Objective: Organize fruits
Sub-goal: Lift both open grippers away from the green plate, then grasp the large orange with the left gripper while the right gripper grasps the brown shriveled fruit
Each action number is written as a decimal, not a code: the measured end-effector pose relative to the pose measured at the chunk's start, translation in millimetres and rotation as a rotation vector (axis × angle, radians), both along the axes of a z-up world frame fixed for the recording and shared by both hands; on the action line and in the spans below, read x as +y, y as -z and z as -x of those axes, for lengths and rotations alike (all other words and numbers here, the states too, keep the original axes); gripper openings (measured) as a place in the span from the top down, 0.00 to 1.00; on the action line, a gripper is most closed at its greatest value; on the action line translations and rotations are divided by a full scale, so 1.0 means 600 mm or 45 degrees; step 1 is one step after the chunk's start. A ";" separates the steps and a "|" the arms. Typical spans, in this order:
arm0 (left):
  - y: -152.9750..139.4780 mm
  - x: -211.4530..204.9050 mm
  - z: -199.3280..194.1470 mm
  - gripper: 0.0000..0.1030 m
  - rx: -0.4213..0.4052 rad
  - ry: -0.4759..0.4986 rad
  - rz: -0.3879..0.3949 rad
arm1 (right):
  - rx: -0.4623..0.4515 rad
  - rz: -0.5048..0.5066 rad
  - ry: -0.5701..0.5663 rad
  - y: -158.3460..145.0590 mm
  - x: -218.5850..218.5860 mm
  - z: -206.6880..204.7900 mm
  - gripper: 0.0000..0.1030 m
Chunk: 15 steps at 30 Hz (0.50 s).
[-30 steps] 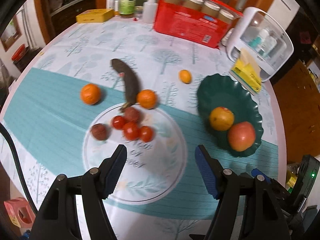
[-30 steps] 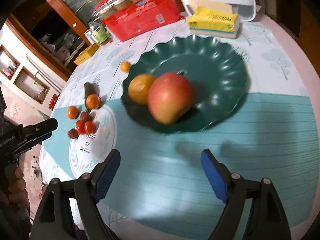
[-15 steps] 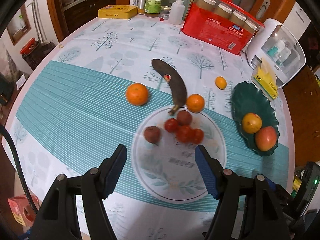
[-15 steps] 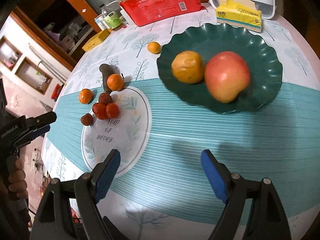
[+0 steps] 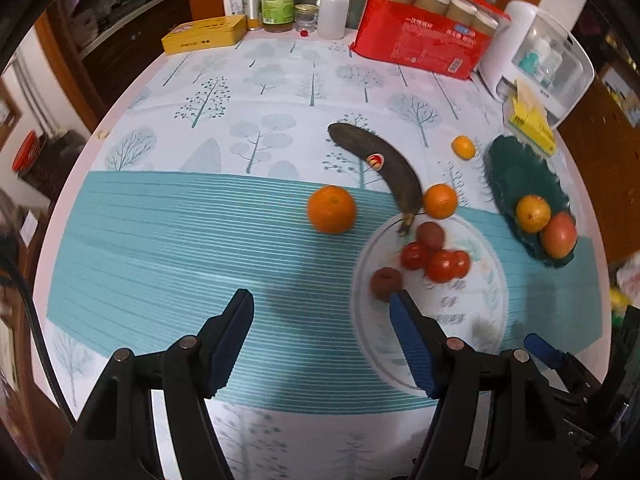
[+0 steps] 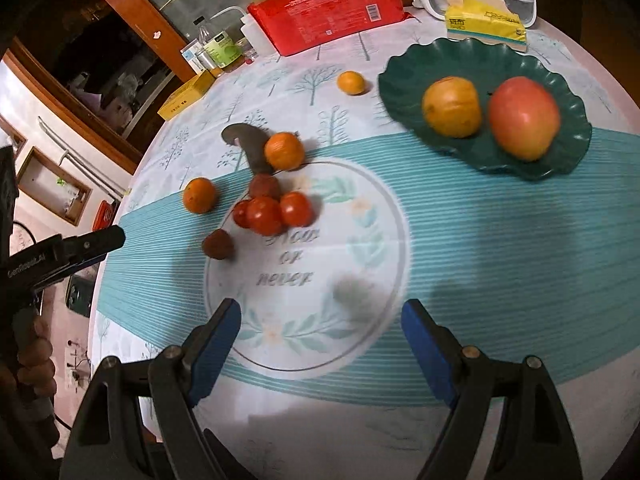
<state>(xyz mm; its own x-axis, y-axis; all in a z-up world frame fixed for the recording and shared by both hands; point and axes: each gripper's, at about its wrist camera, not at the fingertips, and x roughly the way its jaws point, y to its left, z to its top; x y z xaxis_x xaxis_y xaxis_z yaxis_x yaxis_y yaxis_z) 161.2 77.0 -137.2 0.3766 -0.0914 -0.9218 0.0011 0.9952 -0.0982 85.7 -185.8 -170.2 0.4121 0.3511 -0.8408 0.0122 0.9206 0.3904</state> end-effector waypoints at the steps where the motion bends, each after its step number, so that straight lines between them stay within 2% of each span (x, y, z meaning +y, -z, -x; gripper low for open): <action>1: 0.002 0.006 -0.003 0.33 0.001 0.015 -0.002 | -0.006 0.007 0.007 0.002 0.014 0.003 0.19; 9: 0.016 0.041 -0.041 0.33 0.014 0.141 -0.040 | -0.087 0.087 -0.017 0.006 0.098 0.004 0.19; 15: 0.029 0.046 -0.085 0.27 0.043 0.243 -0.062 | -0.207 0.242 -0.148 0.001 0.168 -0.005 0.19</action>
